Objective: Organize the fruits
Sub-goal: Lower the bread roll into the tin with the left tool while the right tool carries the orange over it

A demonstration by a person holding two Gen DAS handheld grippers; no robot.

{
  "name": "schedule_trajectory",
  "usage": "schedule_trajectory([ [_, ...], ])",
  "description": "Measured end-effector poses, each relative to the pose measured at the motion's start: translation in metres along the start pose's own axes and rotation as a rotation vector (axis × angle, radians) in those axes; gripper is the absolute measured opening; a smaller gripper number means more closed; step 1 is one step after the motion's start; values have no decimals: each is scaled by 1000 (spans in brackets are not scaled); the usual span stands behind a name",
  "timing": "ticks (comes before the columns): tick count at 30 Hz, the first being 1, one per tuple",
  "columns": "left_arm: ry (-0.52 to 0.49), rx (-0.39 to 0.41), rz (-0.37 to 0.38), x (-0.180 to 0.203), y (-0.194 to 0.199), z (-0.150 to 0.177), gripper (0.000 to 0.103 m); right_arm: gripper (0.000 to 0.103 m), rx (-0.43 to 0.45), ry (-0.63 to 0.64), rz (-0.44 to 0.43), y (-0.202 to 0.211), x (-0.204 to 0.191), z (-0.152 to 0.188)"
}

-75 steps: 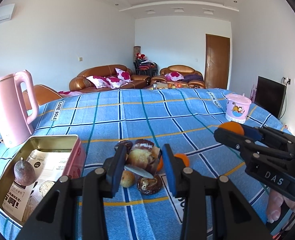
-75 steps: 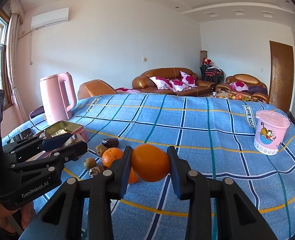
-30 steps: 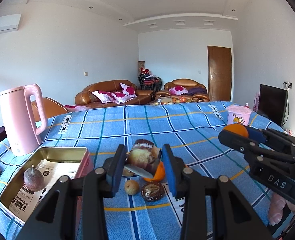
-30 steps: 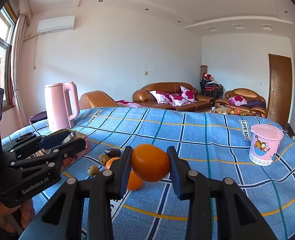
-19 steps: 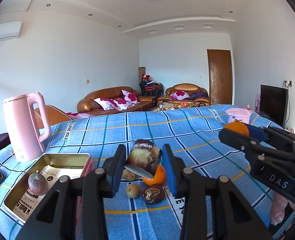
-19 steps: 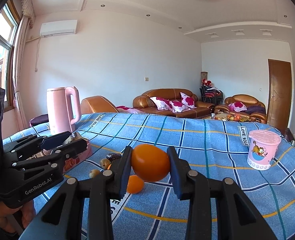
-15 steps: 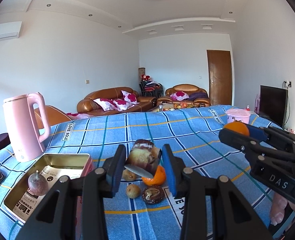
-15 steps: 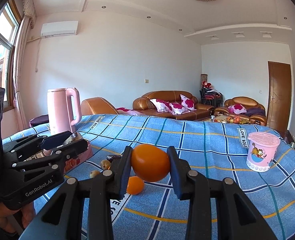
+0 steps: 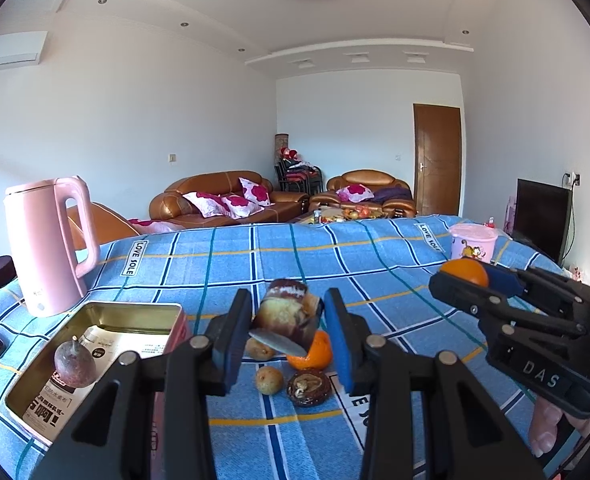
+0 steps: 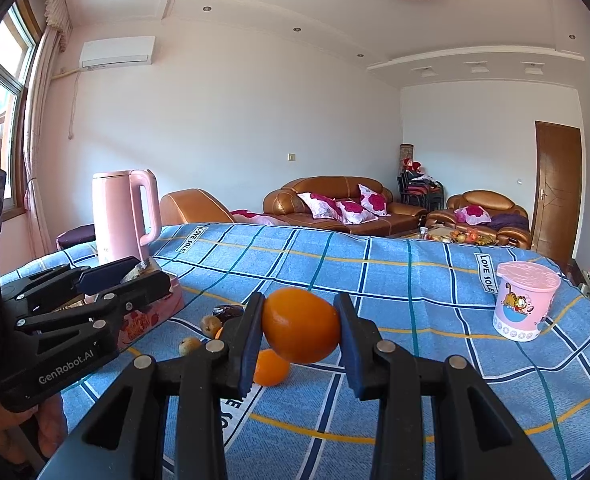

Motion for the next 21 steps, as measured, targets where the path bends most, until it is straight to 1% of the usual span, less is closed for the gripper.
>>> schedule_trajectory([
  [7,22,-6,-22,-16,8,-1,39,37,-23,10,-52,-6,-24,0],
  [13,45,-16,-69,-41,15,3,39,37,-31,39,-99,-12,-56,-5],
  [21,68,-50,-129,-73,24,11,39,37,-35,74,-157,-18,-95,-10],
])
Point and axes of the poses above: each gripper's, at about its wrist camera, not at the fingertips, and y roughly against the way its jaws point, x to its right, z to its underside, the point moved 10 cm from there along -y, roughly the way its jaws point, and after that the axes turned 11 degrees about z, right-handed, at the moved point
